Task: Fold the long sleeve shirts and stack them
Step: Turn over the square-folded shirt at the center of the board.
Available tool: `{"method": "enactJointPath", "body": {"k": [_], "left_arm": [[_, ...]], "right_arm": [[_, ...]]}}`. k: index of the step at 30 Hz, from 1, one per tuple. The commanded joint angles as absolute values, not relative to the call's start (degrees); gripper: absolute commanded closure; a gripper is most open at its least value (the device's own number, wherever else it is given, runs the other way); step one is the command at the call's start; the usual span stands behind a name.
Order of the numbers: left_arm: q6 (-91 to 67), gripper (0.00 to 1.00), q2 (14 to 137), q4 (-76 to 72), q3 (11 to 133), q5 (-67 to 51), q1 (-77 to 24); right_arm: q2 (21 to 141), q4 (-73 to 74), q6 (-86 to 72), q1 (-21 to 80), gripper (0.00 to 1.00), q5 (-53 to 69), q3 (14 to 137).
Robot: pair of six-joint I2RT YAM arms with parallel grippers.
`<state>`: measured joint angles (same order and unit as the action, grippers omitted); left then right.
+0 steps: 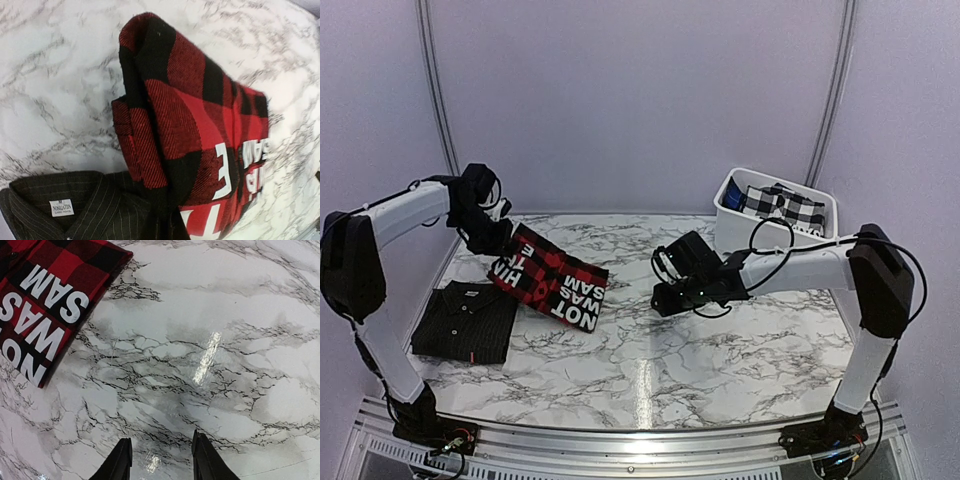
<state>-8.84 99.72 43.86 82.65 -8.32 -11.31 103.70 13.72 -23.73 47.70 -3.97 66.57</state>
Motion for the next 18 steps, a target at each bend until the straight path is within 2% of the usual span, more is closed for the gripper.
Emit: {"method": "enactJointPath", "body": {"k": [1, 6, 9, 10, 12, 15, 18], "left_arm": [[-7.02, 1.0, 101.91, 52.53, 97.72, -11.87, -13.76], [-11.4, 1.0, 115.48, 56.92, 120.38, -18.74, -25.74], [-17.84, 0.91, 130.35, 56.7, 133.39, -23.05, -33.42], [-19.54, 0.86, 135.78, 56.5, 138.8, -24.6, -36.16], [-24.94, 0.57, 144.7, 54.49, 149.61, -26.13, -40.5], [-31.17, 0.37, 147.03, 44.35, 148.82, -27.06, -43.48], [-32.52, 0.28, 141.59, 35.5, 139.56, -24.11, -44.01]], "right_arm": [[101.44, 13.43, -22.13, 45.94, 0.63, -2.09, 68.11], [96.67, 16.09, -21.89, 43.52, 0.6, -0.63, 67.75], [91.1, 17.47, -22.22, 42.25, 0.57, -1.56, 65.47], [89.2, 17.74, -22.35, 41.87, 0.55, -2.04, 64.54], [85.91, 18.38, -22.75, 41.23, 0.53, -3.11, 62.58], [82.61, 19.18, -23.45, 40.54, 0.5, -4.55, 60.4], [82.05, 19.91, -23.98, 40.32, 0.5, -5.63, 59.38]]}}
